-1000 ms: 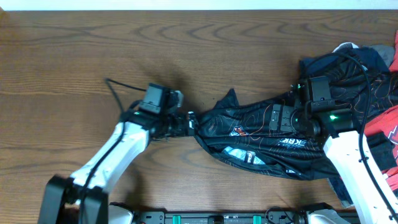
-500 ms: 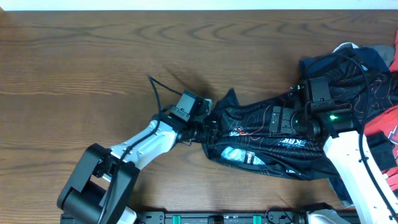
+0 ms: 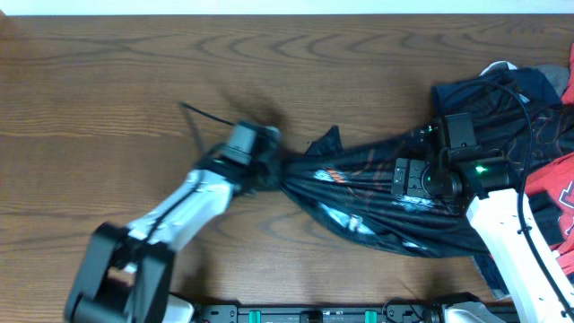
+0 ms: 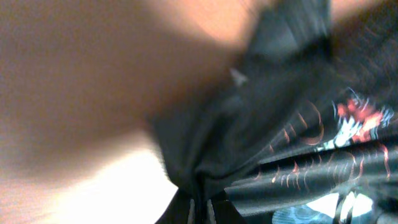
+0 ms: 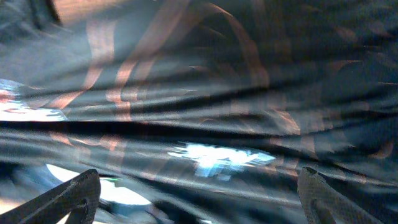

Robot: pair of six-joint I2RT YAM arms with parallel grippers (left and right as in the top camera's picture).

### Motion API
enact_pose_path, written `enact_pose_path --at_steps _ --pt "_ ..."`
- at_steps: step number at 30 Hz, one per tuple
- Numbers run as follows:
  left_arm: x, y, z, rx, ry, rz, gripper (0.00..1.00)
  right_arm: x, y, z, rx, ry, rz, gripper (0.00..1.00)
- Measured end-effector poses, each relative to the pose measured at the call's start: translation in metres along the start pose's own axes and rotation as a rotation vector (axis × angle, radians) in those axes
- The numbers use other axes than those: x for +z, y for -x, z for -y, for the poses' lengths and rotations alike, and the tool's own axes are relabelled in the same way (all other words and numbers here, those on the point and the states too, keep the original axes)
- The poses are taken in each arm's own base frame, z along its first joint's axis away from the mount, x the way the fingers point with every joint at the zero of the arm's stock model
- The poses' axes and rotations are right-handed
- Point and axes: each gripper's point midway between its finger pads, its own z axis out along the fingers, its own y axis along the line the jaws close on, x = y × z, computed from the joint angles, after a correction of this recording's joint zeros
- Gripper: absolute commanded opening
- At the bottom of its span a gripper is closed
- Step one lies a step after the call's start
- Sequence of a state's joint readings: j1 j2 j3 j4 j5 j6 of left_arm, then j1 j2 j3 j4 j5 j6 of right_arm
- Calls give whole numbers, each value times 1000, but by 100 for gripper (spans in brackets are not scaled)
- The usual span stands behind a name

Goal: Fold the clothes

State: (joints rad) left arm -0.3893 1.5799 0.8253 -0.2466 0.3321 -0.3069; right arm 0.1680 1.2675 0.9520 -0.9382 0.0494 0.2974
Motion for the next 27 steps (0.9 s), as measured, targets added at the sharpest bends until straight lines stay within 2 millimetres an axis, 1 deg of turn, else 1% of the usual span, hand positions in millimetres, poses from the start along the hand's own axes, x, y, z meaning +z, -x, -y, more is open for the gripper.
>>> enact_pose_path --at_steps 2,4,5,8,9,10,11,13,15,16,17,18,20,22,23,25,27 --pt "-23 27 -30 -43 64 105 6 0 0 2 0 -9 0 99" --pt "-43 47 -57 -80 123 193 6 0 0 2 0 -13 2 99" --pt "-57 59 -75 -108 154 249 6 0 1 3 0 -15 4 99" --pt "-95 87 -123 -187 240 400 6 0 1 3 0 -18 6 99" --pt "-110 96 -142 -220 272 458 6 0 1 3 0 -19 7 99" --pt "-123 103 -158 -251 297 508 9 0 1 3 0 -19 7 99" --pt "-134 108 -171 -275 317 546 17 0 1 3 0 -19 8 99" --pt "-157 114 -198 -352 351 609 49 0 2 3 0 -21 10 99" --pt "-174 118 -212 -395 348 647 71 0 2 3 0 -20 11 99" --pt "-180 120 -215 -406 334 661 86 0 2 3 0 -20 11 99" --pt "-182 122 -215 -415 309 663 98 0 2 3 0 -20 11 99" --pt "-181 119 -213 -424 286 649 98 0 2 3 0 -20 11 99" --pt "-170 106 -200 -457 213 567 98 0 3 3 0 -20 13 99" --pt "-151 77 -183 -522 142 416 98 0 3 3 0 -20 13 99" --pt "-141 57 -172 -567 113 319 98 0 2 3 0 -21 12 99" --pt "-126 20 -151 -641 74 148 98 0 2 3 0 -21 12 99" --pt "-118 -17 -129 -700 53 -20 98 0 3 3 0 -21 13 99"
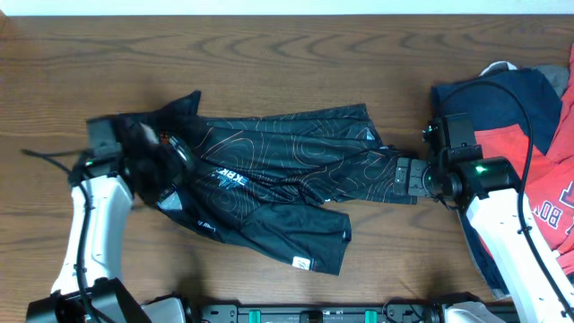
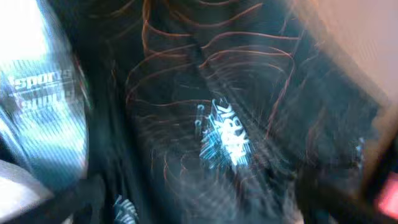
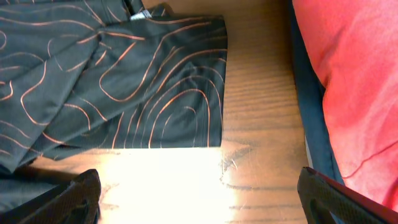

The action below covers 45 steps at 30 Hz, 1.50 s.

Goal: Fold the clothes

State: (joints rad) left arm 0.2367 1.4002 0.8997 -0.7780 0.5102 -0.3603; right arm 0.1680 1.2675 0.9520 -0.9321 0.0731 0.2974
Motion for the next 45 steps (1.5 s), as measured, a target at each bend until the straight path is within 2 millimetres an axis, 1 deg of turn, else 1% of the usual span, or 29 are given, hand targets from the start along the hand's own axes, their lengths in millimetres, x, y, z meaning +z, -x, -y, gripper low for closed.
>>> enact_pose_path --at_steps 1,3,5,6,8,14,19,22,24,28,30,31,33,34,35,37,41,43,45 --pt "4 -18 -2 -12 18 -65 98 0 0 0 0 0 1 99" --pt "9 -46 -5 -21 51 -162 98 0 0 0 0 -1 2 99" --pt "15 -66 -9 -18 76 -222 98 0 0 0 0 -3 2 99" --pt "18 -71 -11 -24 85 -238 98 0 0 0 0 -3 2 99" --pt "24 -81 -16 -40 107 -259 98 0 0 0 0 -2 2 99" --pt "48 -100 -30 -90 146 -267 98 0 0 1 1 -3 -1 99" --pt "65 -126 -36 -112 182 -302 98 0 0 1 3 -3 -2 99" --pt "69 -137 -35 -114 197 -318 98 0 0 1 3 -3 -2 99" --pt "72 -140 -31 -123 200 -317 99 0 0 1 3 -3 -1 99" --pt "76 -145 -24 -157 206 -311 94 0 0 0 3 -2 -2 99" --pt "79 -145 -19 -165 197 -299 82 0 -1 1 3 -3 -3 99" --pt "80 -145 -17 -172 196 -294 73 0 -1 1 3 -3 -3 99" --pt "82 -145 -16 -182 205 -277 44 0 -1 1 3 -3 -6 99" --pt "83 -144 -17 -185 213 -268 33 0 -2 1 3 -3 -6 99" --pt "83 -144 -17 -184 215 -261 26 0 -2 1 2 -4 -7 99" --pt "85 -142 -16 -191 217 -243 6 0 -3 1 2 -5 -13 99" --pt "85 -138 -18 -183 221 -230 6 0 -7 2 1 -7 -28 99" --pt "82 -136 -24 -185 233 -233 6 0 -8 2 1 -8 -31 99" --pt "74 -127 -36 -214 253 -234 6 0 -8 2 1 -9 -34 99"
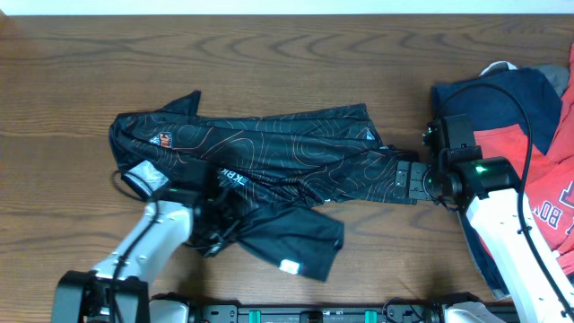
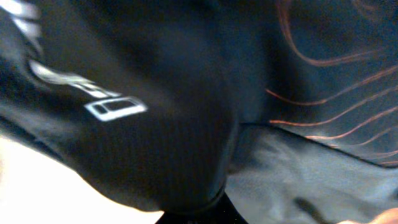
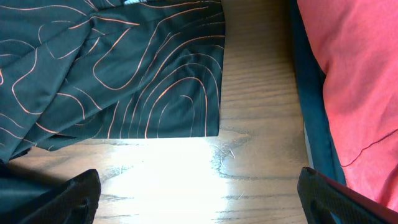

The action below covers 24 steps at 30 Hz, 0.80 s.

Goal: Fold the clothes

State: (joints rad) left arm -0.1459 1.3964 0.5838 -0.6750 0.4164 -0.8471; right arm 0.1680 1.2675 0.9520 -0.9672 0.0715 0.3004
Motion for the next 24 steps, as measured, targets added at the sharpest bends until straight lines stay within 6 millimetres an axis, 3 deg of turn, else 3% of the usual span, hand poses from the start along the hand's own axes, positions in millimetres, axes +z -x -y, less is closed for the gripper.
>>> enact_pose_path --at_steps 3,9,11,19,24 --pt "-23 24 -9 -77 -27 21 6 0 -1 -1 1 6 -3 99" --pt "-104 99 -25 -249 -177 211 6 0 -3 -12 8 70 -22 94" --pt "-121 113 -37 -296 -208 256 6 2 -4 -14 24 76 -32 93" --pt "-145 131 -95 -513 -282 314 6 35 -3 -23 164 77 -116 90" --pt "-148 131 -107 -551 -295 318 6 59 16 -49 211 192 -113 82"
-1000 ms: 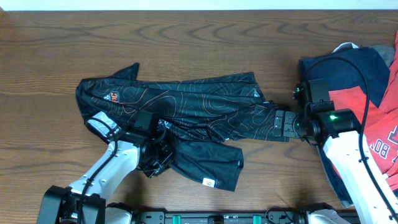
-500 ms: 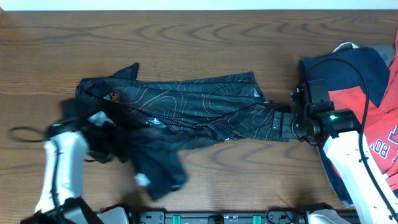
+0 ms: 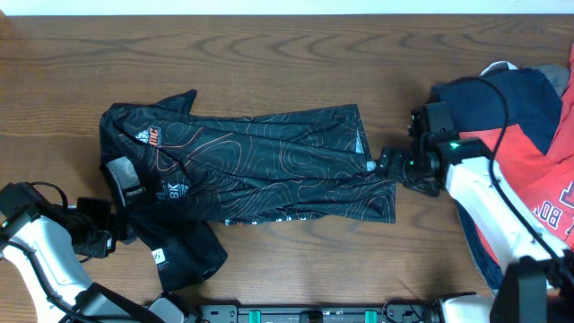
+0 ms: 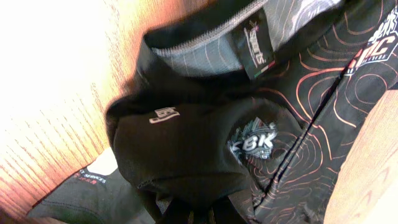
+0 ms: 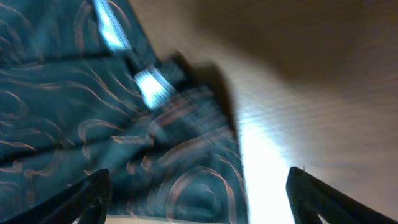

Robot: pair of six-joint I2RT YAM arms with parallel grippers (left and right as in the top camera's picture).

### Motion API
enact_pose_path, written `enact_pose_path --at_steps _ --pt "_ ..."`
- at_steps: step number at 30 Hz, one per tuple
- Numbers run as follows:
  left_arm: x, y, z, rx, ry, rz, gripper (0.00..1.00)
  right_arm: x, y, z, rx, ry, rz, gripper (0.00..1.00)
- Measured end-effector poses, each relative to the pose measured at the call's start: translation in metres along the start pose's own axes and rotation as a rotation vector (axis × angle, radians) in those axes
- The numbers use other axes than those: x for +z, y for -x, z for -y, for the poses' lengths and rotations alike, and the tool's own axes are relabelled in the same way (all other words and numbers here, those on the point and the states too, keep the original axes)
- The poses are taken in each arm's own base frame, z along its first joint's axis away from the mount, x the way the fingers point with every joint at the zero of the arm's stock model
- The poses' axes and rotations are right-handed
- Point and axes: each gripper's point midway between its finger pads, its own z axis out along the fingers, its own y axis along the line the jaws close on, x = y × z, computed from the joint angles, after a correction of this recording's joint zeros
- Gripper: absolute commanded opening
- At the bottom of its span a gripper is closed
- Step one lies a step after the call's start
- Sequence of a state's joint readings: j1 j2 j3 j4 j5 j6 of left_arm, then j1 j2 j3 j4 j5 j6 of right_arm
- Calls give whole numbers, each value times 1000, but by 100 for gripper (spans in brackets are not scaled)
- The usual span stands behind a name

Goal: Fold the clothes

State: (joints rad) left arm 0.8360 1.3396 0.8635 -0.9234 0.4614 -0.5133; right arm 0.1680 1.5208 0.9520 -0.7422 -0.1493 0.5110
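Note:
A black jersey (image 3: 260,161) with orange contour lines lies spread flat across the middle of the table. Its collar and label (image 4: 252,46) show in the left wrist view. My left gripper (image 3: 117,238) sits at the jersey's lower left, shut on a bunch of black fabric (image 4: 200,214). A dark sleeve (image 3: 184,256) trails beside it near the front edge. My right gripper (image 3: 390,166) hovers open over the jersey's right hem (image 5: 205,155), fingers wide apart (image 5: 199,199).
A pile of red and navy clothes (image 3: 529,161) lies at the right end of the table, close behind my right arm. Bare wooden tabletop (image 3: 269,54) runs along the far side and the left end.
My left gripper, still shut on the fabric, has gone from the jersey's lower middle to the lower left, and the sleeve went with it. My right gripper shifted left, over the right hem.
At first the jersey was bunched at mid-table, my left gripper shut on it and the right one over it. Then it lay spread out, left gripper at its far left end. Later the left gripper held fabric at the lower middle, and now holds it at the lower left.

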Motion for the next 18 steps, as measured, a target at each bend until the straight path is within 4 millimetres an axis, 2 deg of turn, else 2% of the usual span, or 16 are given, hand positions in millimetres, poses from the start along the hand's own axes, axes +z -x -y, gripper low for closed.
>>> enact_pose_path --at_steps 4,8,18 --pt "1 -3 2 27 0 -9 6 15 3 -10 51 51 -24 73" --pt "3 -8 6 54 3 -18 6 29 -2 -10 98 54 -72 74" --pt "7 -15 12 96 7 -31 6 59 7 -8 121 43 -71 72"
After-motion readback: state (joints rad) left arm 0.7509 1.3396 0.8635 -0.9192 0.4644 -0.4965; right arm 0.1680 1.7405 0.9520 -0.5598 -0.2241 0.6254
